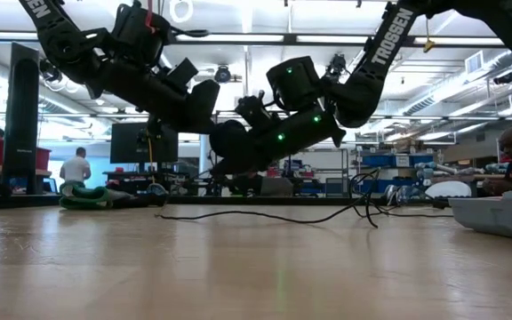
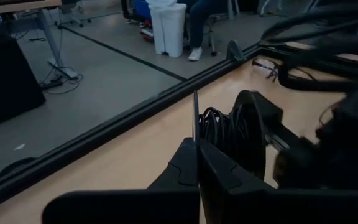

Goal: Coil cords
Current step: Coil the black wire

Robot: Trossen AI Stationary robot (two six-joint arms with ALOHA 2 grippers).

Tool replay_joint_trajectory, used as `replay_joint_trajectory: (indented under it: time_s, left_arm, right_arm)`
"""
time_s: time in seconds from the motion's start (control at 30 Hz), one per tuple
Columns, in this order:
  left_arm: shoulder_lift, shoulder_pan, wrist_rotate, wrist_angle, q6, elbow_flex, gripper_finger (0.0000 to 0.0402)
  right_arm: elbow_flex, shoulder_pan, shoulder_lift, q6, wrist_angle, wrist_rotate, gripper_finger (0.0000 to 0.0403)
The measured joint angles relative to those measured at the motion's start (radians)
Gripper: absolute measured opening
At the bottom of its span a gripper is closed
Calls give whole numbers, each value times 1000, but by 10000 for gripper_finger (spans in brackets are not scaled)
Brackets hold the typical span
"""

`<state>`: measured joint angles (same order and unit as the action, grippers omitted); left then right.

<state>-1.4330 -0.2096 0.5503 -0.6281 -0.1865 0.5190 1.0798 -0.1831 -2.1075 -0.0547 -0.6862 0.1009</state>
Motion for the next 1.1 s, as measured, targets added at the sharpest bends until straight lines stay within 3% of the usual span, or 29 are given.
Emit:
replay_joint_trajectory:
  time_s: [0.3,0.5,0.7,0.83,1.0,1.1]
  left_arm:
    - [0,0,30,-33,-28,0,0]
    - [0,0,87,-28,23,0,0]
    - [0,0,107,13,57,0,0]
    - [0,0,107,70,56,0,0]
    - [0,0,93,76,19,0,0]
    - [0,-15,41,44,-73,0,0]
  right_arm:
    - [7,16,0,19,50,-1,0]
    - [55,25,0,-27,98,-65,0]
    - [96,26,11,-44,263,-74,0]
    - [127,25,28,-52,376,-132,0]
    - [181,20,29,-50,500,-279,0]
    - [192,19,30,-45,523,-280,0]
